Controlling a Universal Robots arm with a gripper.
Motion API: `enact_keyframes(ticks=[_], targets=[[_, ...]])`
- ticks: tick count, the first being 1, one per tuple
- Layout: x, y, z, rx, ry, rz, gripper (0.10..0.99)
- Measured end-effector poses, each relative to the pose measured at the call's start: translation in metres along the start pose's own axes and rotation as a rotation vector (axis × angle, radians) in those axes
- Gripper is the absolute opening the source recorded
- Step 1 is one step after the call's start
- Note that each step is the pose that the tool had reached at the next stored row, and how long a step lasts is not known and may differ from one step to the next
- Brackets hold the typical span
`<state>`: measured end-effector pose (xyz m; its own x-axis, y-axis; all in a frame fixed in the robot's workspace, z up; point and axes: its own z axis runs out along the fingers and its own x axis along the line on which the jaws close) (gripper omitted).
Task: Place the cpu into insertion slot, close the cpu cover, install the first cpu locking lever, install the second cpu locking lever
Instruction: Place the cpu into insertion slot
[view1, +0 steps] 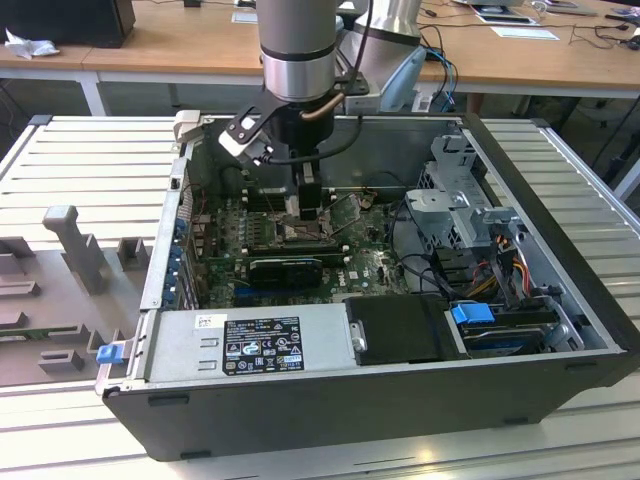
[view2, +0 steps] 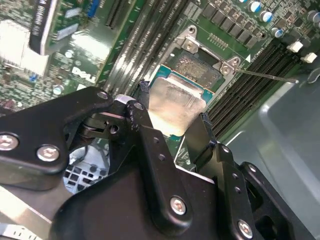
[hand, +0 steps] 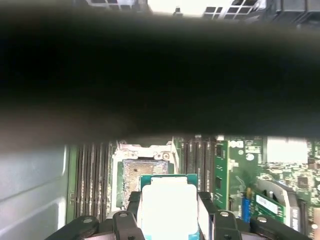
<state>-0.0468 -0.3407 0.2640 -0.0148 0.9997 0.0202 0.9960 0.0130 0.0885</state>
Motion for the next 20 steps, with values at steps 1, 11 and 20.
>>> enact_keyframes(ticks=[1,11,20], targets=[[0.0028,-0.0002,0.0023,0.0,-0.0001,0.0,0.529],[0.0172,-0.0026,0.0327,0.0,-0.0015,0.018,0.529],[0.017,-0.0068,0.0538,0.0,-0.0046,0.052,0.529]])
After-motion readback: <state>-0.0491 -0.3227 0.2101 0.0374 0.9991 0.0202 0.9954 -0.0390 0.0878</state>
